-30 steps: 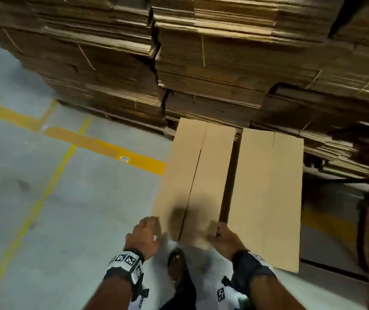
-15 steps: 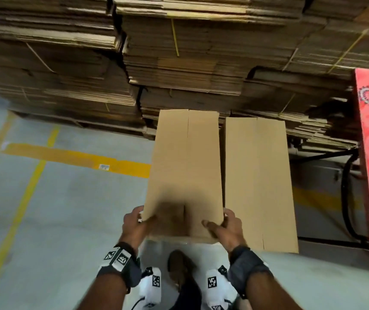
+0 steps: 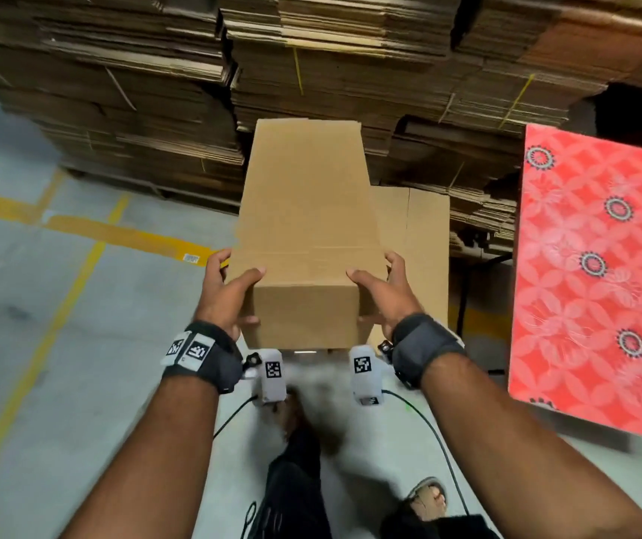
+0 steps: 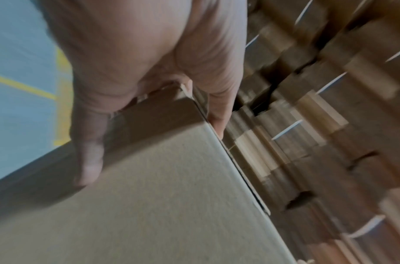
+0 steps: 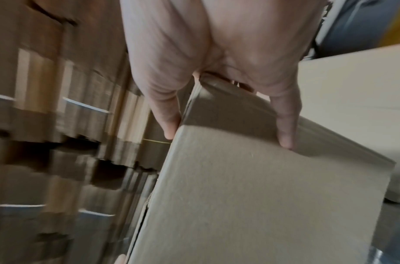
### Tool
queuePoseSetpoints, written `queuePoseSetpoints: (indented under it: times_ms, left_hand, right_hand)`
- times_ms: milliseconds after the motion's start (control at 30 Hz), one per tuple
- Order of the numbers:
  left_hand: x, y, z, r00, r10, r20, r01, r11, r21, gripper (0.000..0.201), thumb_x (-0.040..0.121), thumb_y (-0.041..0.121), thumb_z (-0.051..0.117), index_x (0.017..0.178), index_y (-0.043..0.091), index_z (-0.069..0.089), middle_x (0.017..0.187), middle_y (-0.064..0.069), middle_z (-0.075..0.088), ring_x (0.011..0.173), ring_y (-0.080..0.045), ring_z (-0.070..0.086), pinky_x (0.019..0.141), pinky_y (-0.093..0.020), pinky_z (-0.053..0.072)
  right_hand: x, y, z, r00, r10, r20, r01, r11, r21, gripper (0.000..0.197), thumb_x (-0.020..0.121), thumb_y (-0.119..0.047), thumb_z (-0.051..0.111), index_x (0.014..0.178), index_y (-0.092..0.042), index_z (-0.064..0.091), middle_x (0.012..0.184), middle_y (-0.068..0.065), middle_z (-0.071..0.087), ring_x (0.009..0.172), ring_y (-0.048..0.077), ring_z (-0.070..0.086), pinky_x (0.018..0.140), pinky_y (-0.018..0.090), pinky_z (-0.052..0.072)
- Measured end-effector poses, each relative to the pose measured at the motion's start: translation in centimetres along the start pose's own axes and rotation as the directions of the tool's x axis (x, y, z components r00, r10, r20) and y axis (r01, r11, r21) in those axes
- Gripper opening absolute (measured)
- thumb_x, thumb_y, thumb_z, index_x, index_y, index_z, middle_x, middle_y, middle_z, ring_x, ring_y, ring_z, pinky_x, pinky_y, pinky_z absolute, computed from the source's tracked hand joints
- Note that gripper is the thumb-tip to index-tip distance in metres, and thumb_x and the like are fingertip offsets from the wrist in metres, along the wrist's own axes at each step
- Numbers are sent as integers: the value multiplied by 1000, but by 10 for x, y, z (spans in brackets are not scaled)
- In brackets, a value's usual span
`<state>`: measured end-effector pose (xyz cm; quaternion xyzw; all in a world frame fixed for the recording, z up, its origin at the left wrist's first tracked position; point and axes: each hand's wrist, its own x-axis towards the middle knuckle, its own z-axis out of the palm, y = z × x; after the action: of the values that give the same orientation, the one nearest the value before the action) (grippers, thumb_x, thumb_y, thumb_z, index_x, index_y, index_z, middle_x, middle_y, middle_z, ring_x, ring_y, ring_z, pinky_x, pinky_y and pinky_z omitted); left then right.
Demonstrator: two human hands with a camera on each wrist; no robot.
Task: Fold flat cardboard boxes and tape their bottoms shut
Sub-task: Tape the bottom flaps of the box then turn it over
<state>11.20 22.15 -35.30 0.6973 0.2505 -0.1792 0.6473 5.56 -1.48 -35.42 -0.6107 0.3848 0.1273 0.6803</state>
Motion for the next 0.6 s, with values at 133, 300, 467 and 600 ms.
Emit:
queuePoseSetpoints:
  times_ms: [133,300,467,600]
  left_hand:
    - [-96,29,32,985,162,-57,-163,986,-25,53,88,22,76,131,34,48,119,5,59,98,-21,61,65,-56,55]
    - [-224,42,106,948,317,21,-316,948,-32,51,91,22,73,132,37,45,108,20,62,97,-11,62,59,-35,51]
    - [-308,23,205,900,404,165,-397,915,-76,55,89,26,75,131,42,44,123,14,64,106,-14,63,64,-38,52]
    - [-349,0,278,861,411,300,-401,911,-98,59,82,34,78,128,47,45,128,17,60,114,-18,61,76,-50,52]
  right_hand:
    - [-69,-29,-65,992,-113,55,112,993,22,79,89,-33,77,149,-43,28,121,-8,51,102,17,55,86,53,59]
    - [-153,-46,-187,956,-293,-1,291,950,111,59,92,-22,72,140,-38,42,111,-16,59,95,9,58,69,44,59]
    - [-206,-36,-318,920,-367,-139,389,899,202,58,92,-16,70,138,-39,45,100,-24,66,88,5,59,77,45,52]
    - [-237,-9,-407,899,-359,-251,417,878,236,58,92,-13,69,138,-39,46,105,-22,62,92,7,58,85,51,51]
